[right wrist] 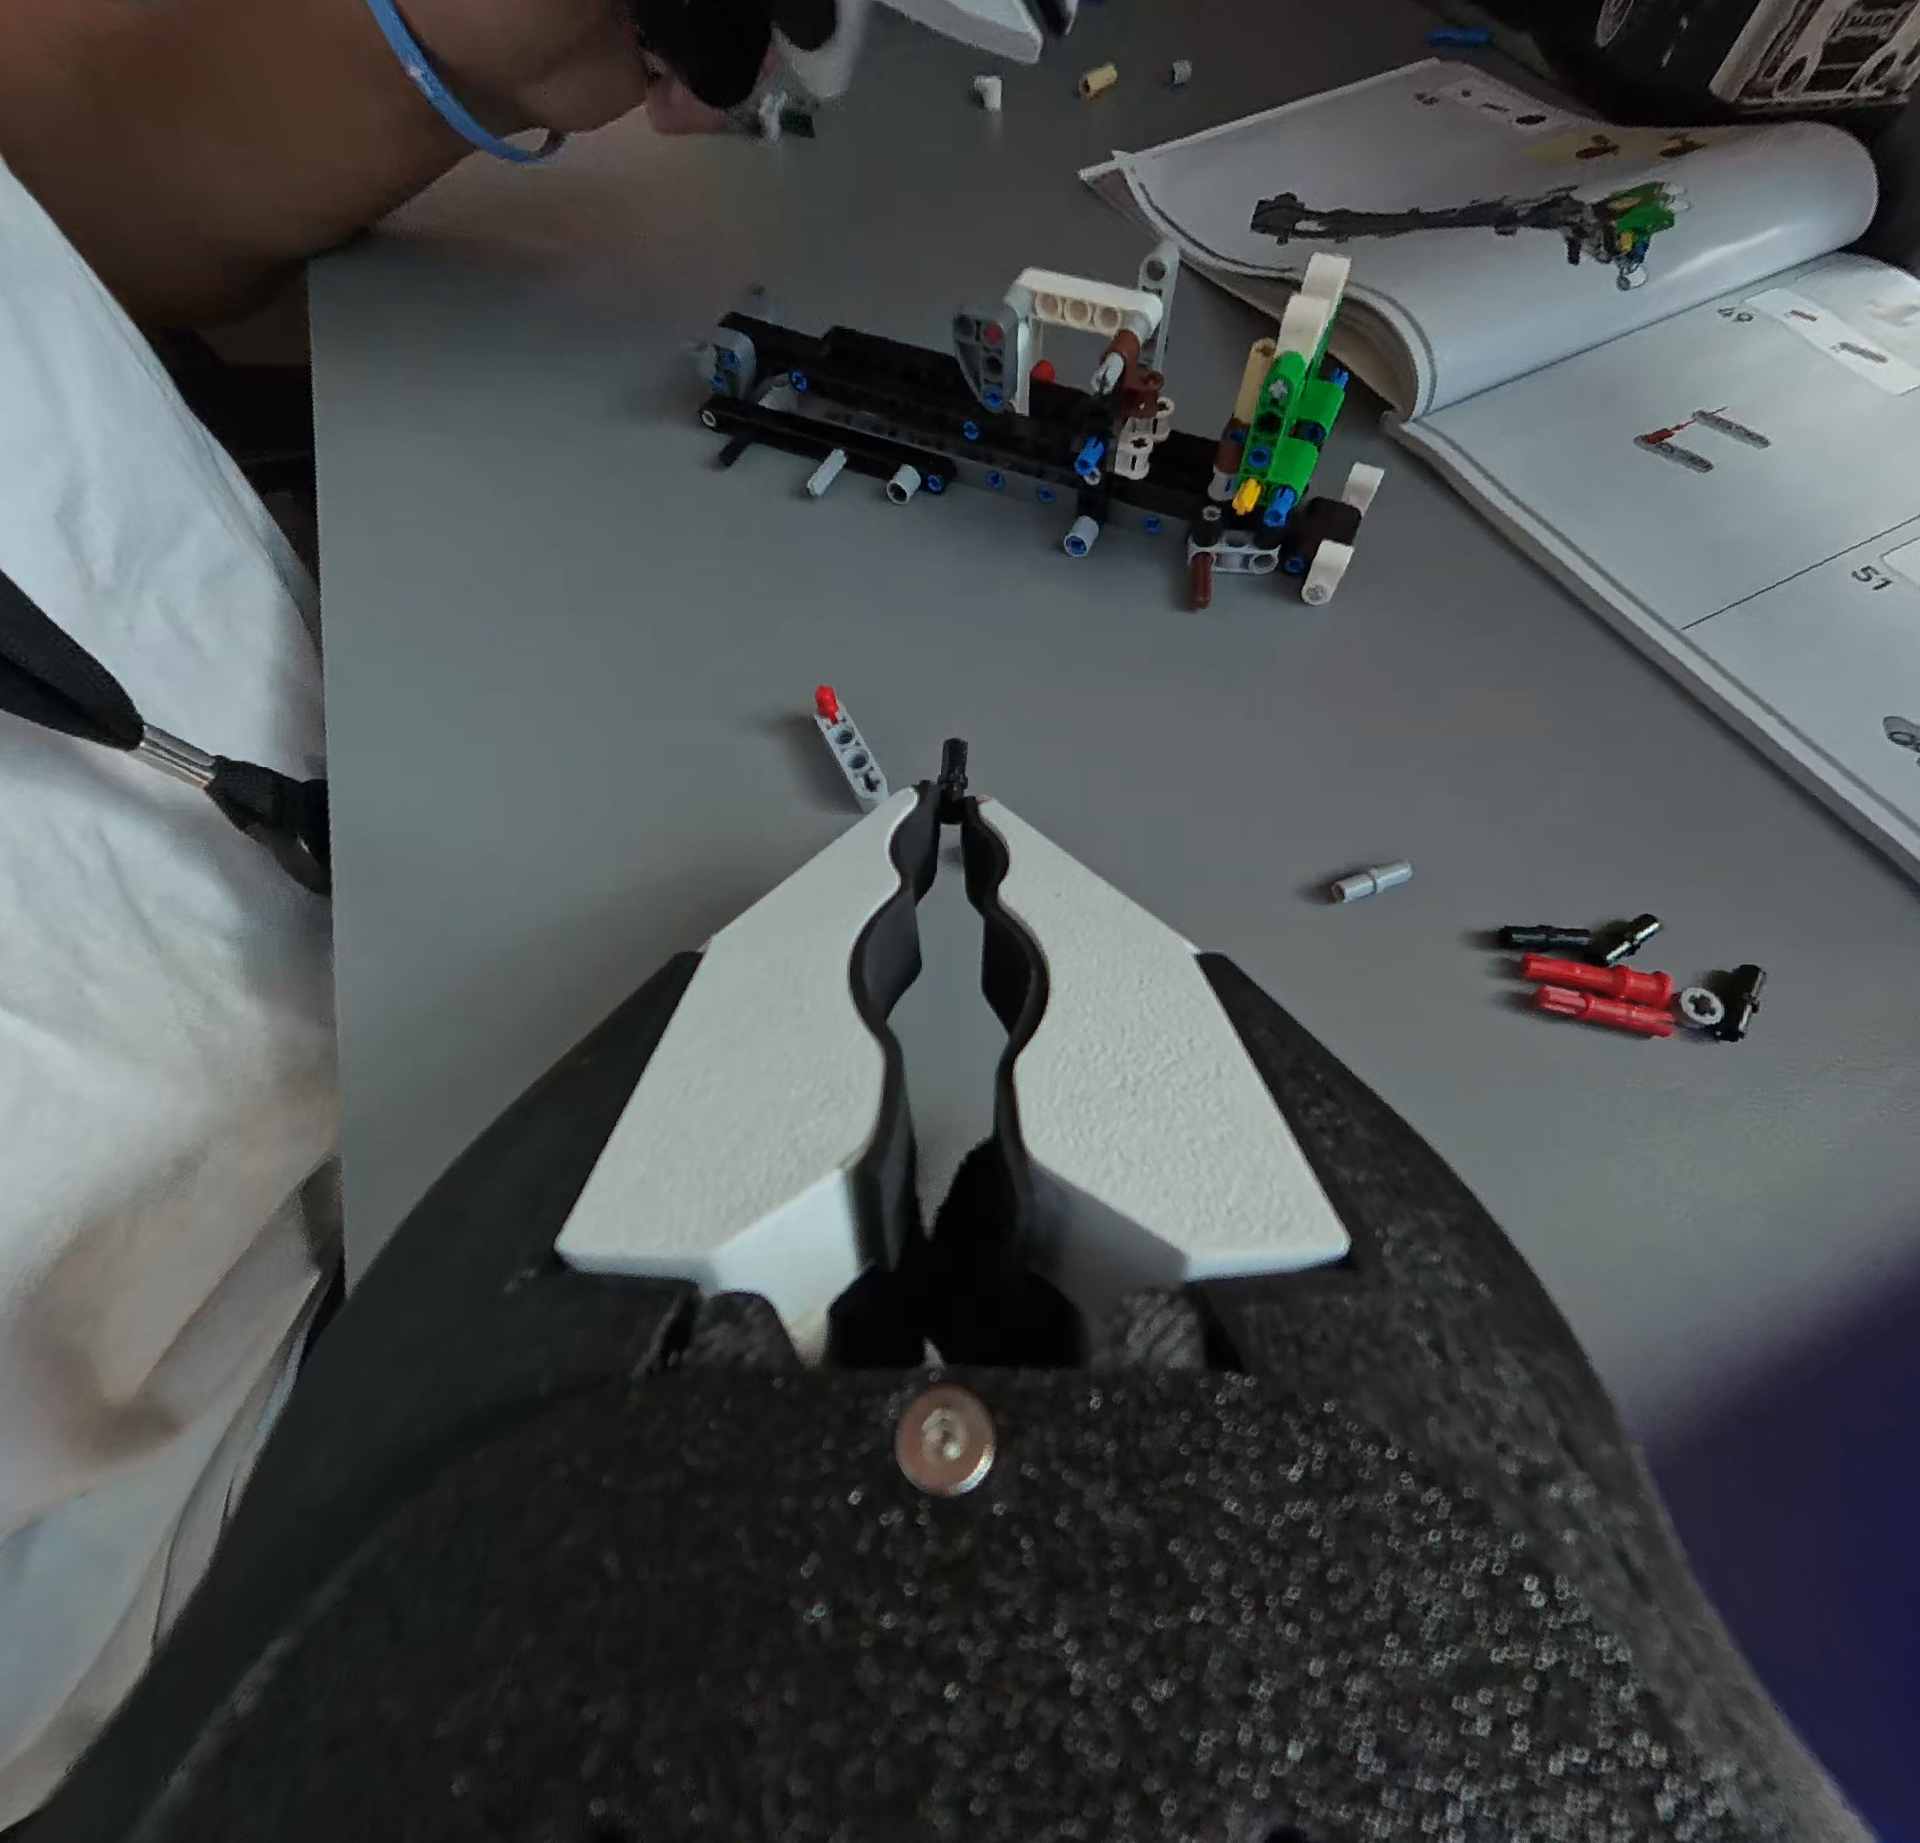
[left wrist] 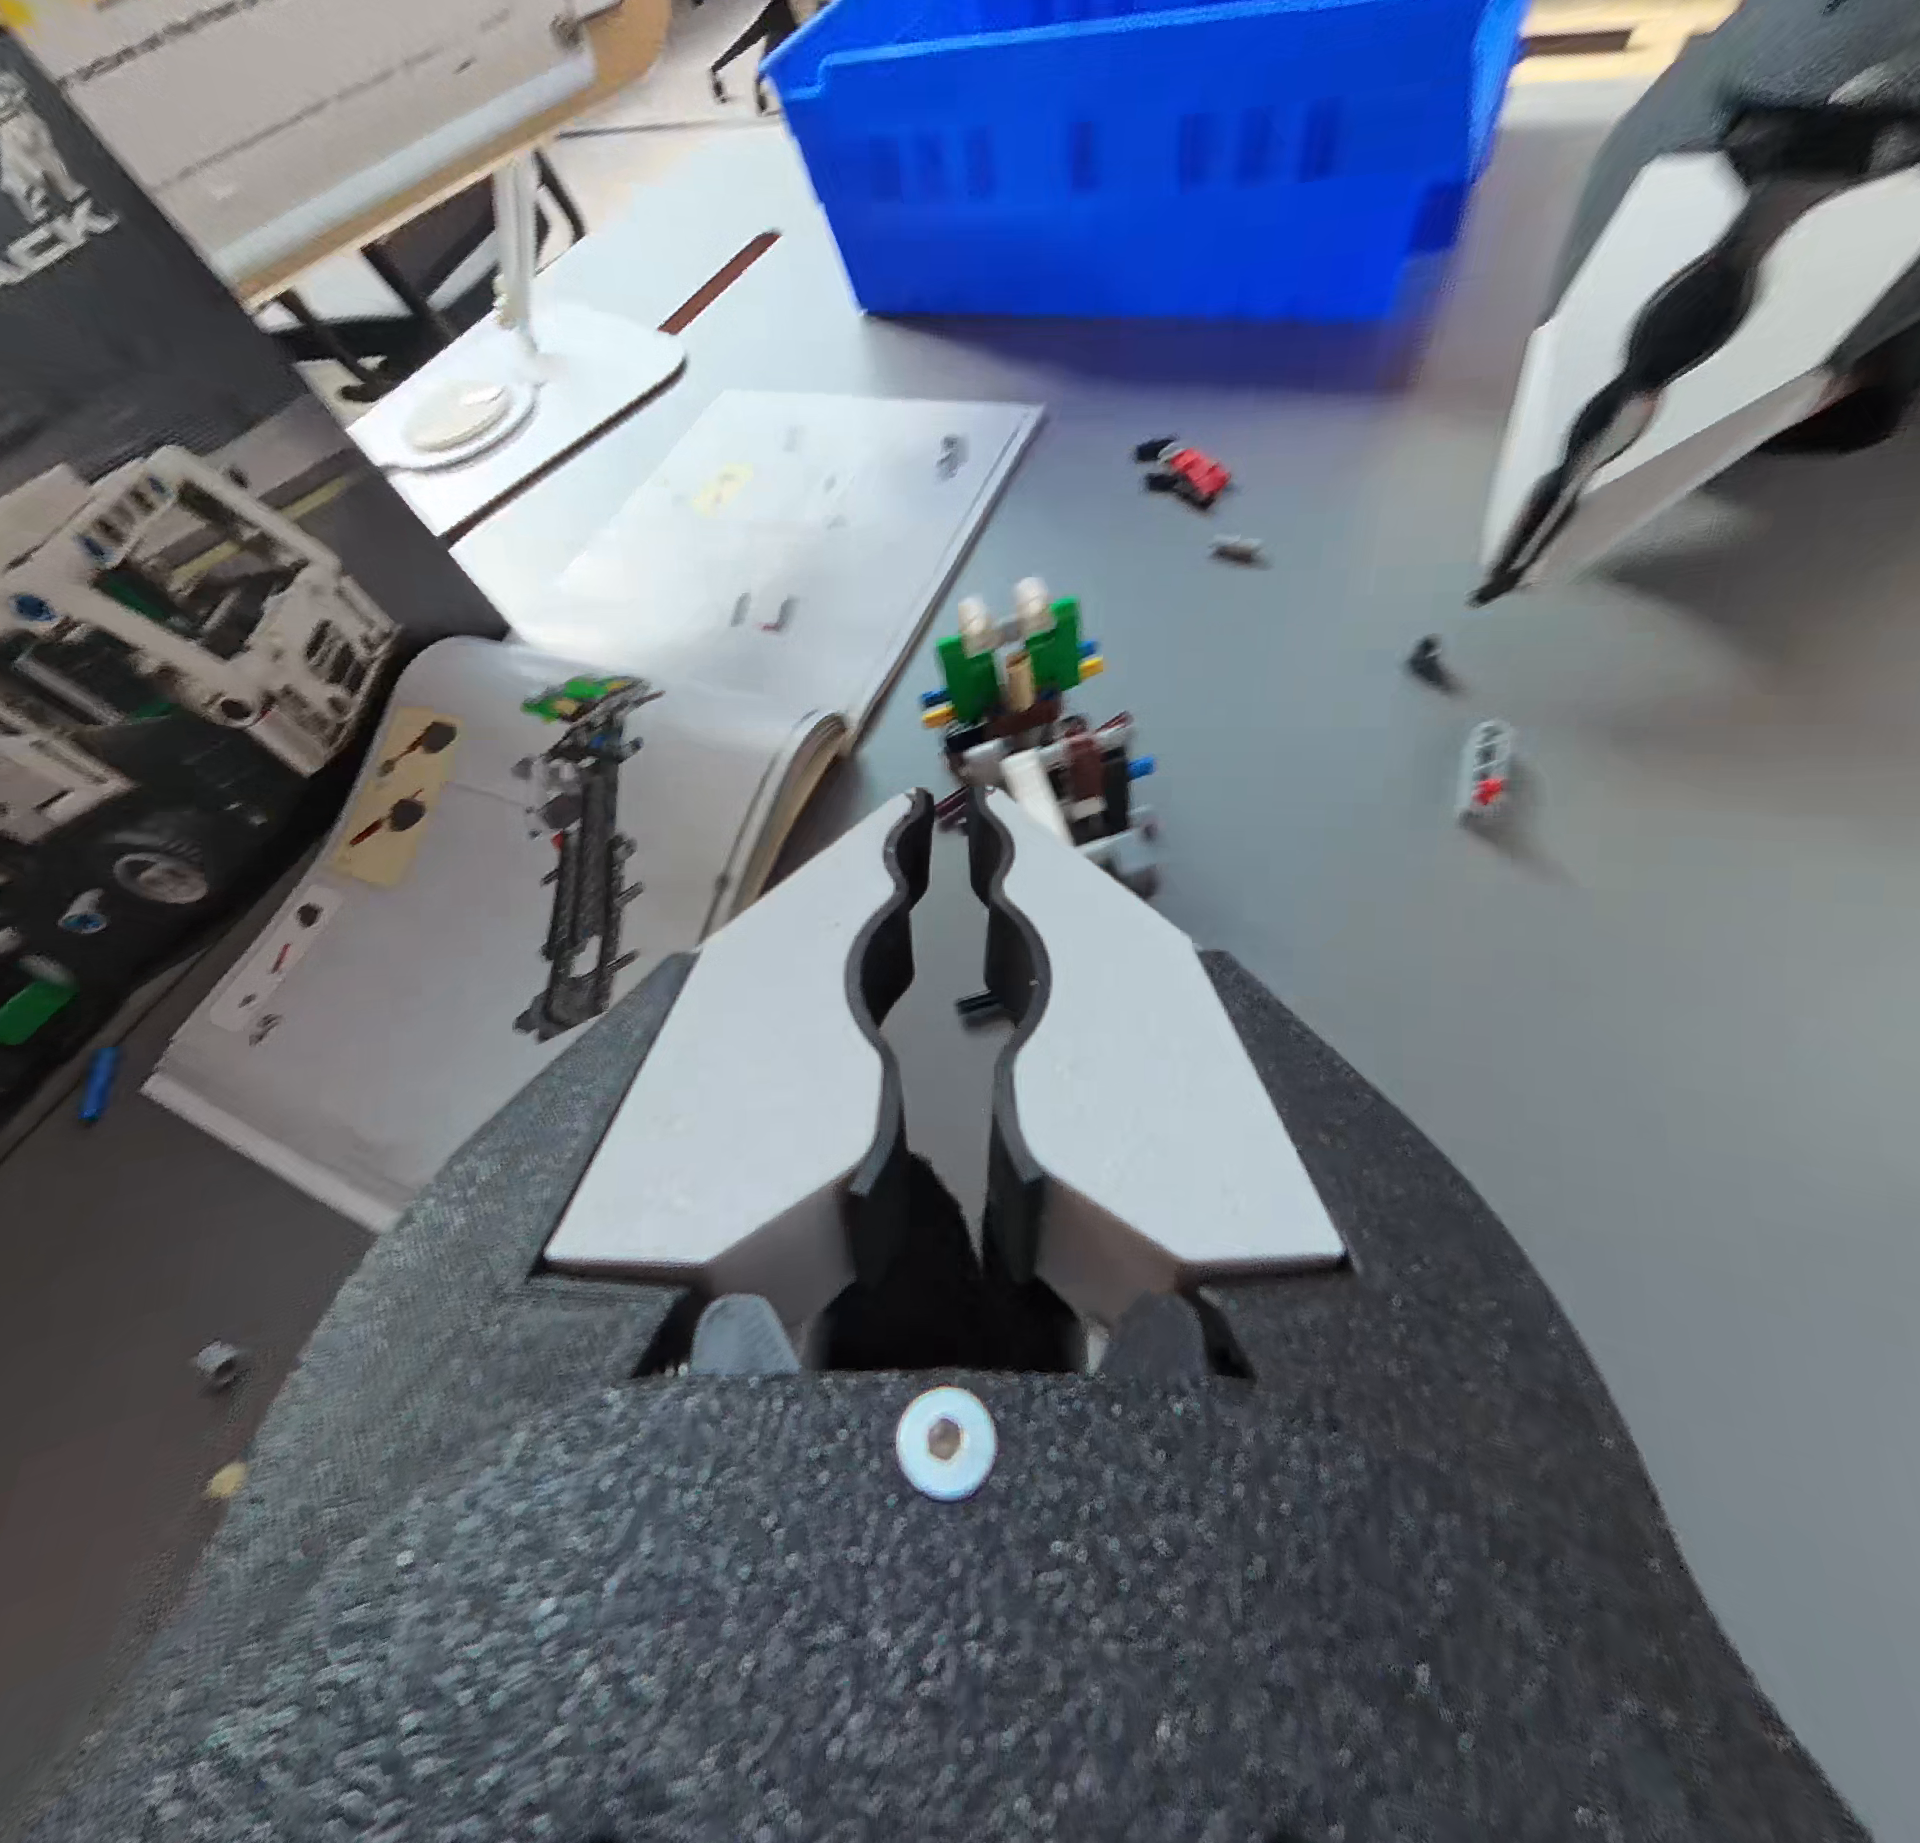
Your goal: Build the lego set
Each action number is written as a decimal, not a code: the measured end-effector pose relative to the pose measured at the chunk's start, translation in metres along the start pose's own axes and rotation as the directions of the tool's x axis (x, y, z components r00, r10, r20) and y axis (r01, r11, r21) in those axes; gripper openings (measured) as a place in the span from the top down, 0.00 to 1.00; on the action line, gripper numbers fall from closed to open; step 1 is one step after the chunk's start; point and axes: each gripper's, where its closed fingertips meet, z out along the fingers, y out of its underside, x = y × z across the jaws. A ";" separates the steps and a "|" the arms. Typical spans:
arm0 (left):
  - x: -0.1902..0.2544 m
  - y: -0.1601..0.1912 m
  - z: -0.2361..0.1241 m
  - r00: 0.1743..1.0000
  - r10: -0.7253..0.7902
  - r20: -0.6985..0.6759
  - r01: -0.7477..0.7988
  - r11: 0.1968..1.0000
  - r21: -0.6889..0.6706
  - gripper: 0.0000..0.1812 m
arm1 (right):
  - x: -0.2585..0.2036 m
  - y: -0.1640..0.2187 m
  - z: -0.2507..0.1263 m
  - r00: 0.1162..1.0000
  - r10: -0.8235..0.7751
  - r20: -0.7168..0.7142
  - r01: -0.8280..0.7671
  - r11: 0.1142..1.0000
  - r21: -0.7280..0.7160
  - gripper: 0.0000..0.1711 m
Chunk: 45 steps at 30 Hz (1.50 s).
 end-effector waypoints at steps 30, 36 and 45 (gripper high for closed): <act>0.128 -0.022 -0.007 0.715 -0.441 -0.543 0.436 0.888 -0.146 0.99 | -0.060 -0.071 0.032 0.781 -0.574 -0.246 0.606 0.792 0.073 0.99; 0.131 -0.019 0.003 0.747 -0.392 -0.537 0.405 0.909 -0.099 0.99 | -0.052 -0.066 0.029 0.820 -0.521 -0.237 0.558 0.821 0.124 0.99; 0.132 -0.015 0.013 0.715 -0.447 -0.538 0.460 0.880 -0.120 0.98 | -0.048 -0.055 0.029 0.862 -0.482 -0.155 0.504 0.847 0.171 0.99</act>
